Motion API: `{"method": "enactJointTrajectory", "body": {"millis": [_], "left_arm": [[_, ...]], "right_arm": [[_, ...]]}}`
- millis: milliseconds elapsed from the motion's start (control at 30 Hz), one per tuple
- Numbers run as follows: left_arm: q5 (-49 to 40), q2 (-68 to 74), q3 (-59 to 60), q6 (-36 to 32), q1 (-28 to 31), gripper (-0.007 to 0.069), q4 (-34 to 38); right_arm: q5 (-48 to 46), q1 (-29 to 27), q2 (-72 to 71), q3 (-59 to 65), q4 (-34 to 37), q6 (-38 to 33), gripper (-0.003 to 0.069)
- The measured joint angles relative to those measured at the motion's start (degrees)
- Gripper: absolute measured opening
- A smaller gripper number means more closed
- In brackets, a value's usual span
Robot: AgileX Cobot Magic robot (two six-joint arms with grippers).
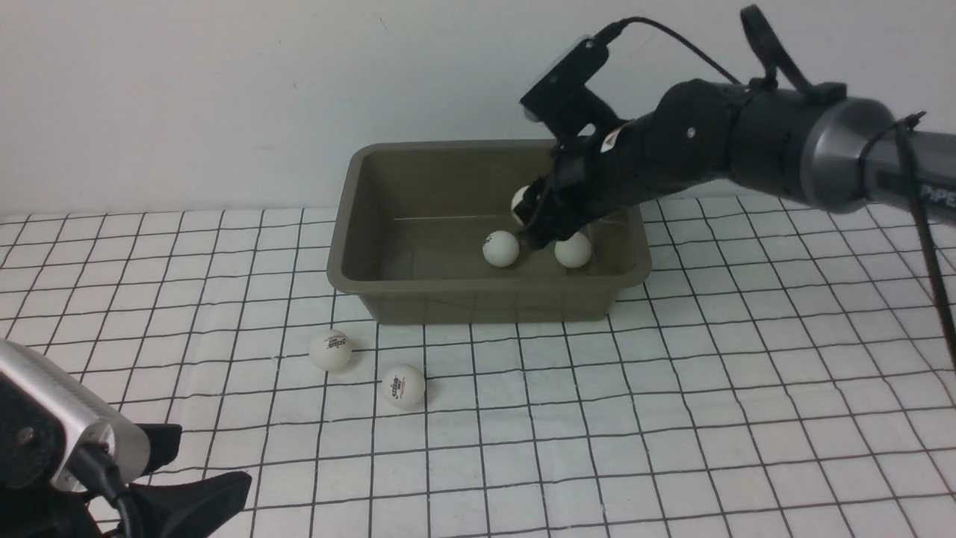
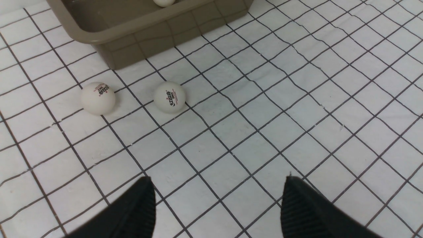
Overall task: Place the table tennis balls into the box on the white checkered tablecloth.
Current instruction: 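Release the ping pong ball into the bin and lift the gripper away, then reach for and grasp a ping pong ball on the table beside the basket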
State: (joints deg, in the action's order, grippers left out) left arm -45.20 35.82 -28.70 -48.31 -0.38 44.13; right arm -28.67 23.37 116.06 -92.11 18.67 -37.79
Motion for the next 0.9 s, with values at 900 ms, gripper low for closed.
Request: {"method": "enactJointTrajectory", "body": {"millis": [900], "left_arm": [[0.7,0.0,0.0,0.0,0.0,0.0461,0.0]], "right_arm": [[2.4,-7.9,-23.8,0.0,0.4,-1.0,0.0497]]}}
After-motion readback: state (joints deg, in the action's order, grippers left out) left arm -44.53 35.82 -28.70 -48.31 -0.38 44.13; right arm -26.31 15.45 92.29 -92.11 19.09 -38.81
